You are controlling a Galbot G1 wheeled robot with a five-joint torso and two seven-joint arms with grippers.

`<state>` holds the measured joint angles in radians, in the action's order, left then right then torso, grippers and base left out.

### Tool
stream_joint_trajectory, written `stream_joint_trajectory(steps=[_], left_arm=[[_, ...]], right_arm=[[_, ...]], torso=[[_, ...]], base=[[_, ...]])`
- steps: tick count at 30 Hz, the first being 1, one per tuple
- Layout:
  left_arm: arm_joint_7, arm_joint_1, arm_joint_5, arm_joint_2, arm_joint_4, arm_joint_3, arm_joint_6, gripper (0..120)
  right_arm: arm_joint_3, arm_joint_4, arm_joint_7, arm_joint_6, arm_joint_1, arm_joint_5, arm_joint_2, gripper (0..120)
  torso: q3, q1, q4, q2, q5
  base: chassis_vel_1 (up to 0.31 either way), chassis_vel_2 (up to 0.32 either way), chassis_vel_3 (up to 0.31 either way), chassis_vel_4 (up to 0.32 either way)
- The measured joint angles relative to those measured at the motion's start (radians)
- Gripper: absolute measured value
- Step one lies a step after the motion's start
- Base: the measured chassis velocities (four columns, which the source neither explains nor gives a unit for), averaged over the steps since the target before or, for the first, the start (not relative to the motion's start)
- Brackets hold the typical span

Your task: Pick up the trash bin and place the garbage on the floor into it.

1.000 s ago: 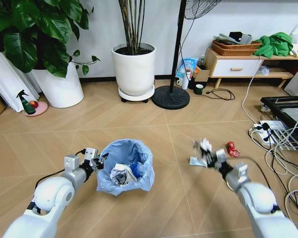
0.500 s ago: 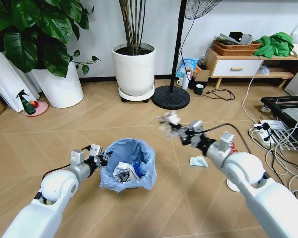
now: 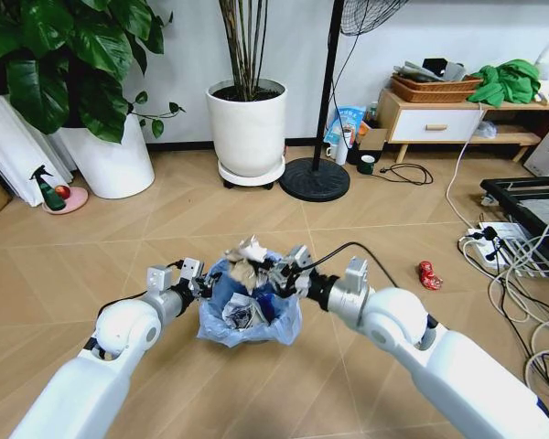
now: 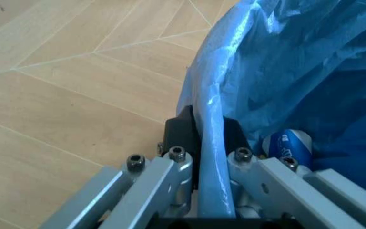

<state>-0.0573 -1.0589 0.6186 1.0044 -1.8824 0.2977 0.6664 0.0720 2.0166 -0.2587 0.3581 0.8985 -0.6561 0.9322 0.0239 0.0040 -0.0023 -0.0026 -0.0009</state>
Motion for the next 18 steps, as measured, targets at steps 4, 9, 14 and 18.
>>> stream_joint_trajectory(steps=[4, 9, 14, 18], left_arm=[[0.000, 0.000, 0.000, 0.002, 0.001, 0.000, 0.000, 1], [0.001, 0.005, 0.000, 0.008, 0.002, 0.000, 0.000, 1], [0.002, 0.012, 0.006, 0.008, 0.002, 0.001, 0.001, 1], [0.003, 0.010, 0.005, 0.008, 0.003, 0.004, 0.001, 1]], right_arm=[[0.011, -0.022, -0.001, 0.002, 0.004, 0.020, 0.001, 14], [0.021, -0.051, -0.002, 0.001, 0.001, 0.037, 0.011, 35], [0.024, -0.069, -0.001, -0.012, -0.005, 0.051, 0.021, 55], [0.015, -0.070, 0.004, -0.019, -0.003, 0.055, 0.023, 68]], torso=[[0.000, 0.000, 0.0000, 0.000, 0.0001], [0.000, 0.000, 0.0000, 0.000, 0.0000], [0.000, 0.000, 0.0000, 0.000, 0.0000], [0.000, 0.000, 0.0000, 0.000, 0.0000]], base=[[0.000, 0.000, 0.000, 0.000], [0.000, 0.000, 0.000, 0.000], [0.000, 0.000, 0.000, 0.000], [0.000, 0.000, 0.000, 0.000]])
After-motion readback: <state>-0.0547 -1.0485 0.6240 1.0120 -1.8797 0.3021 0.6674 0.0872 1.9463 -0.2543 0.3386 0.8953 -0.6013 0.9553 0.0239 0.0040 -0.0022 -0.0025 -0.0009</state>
